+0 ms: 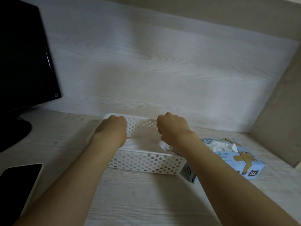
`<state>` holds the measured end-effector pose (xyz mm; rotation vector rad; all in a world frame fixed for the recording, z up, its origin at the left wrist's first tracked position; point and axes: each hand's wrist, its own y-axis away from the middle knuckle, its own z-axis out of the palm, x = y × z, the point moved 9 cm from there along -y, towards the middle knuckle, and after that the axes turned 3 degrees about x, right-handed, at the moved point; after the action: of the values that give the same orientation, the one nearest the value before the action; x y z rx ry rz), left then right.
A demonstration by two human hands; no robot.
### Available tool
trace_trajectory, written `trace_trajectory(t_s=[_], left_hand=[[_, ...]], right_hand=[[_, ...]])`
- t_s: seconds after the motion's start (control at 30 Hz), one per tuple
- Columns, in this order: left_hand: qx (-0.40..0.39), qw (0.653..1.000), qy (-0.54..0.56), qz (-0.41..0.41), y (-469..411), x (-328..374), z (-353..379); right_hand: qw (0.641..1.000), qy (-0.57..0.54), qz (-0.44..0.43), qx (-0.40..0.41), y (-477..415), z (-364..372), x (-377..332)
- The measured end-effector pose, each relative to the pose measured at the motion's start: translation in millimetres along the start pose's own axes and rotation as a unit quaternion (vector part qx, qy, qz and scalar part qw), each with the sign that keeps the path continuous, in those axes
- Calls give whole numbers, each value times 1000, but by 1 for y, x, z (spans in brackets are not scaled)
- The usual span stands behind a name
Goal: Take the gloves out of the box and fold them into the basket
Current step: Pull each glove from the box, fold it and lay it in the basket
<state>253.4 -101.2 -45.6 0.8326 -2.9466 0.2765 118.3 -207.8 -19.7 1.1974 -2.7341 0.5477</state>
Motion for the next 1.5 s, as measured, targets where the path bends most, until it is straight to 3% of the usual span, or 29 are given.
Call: trace_trajectory(t_s=[0.13,0.27,0.43,0.6,0.8,1.13,1.5], left_hand=[[88,990,32,103,8,37,-26],[161,961,140,176,30,82,-45],[249,910,149,297,71,135,-55],[363,866,104,327,107,172,-34],[382,863,74,322,112,191,-7],[327,889,6,320,107,209,9],[325,880,-24,346,110,208,11]], right_hand=[[988,-142,33,54,17,-8,19],[943,-278,94,157,49,-23,49],[913,-303,143,232,92,-28,94],[915,-312,145,212,120,-14,135],[917,-270,237,174,144,14,166],[891,-356,233,157,140,23,167],[862,-352,198,308,139,18,165]])
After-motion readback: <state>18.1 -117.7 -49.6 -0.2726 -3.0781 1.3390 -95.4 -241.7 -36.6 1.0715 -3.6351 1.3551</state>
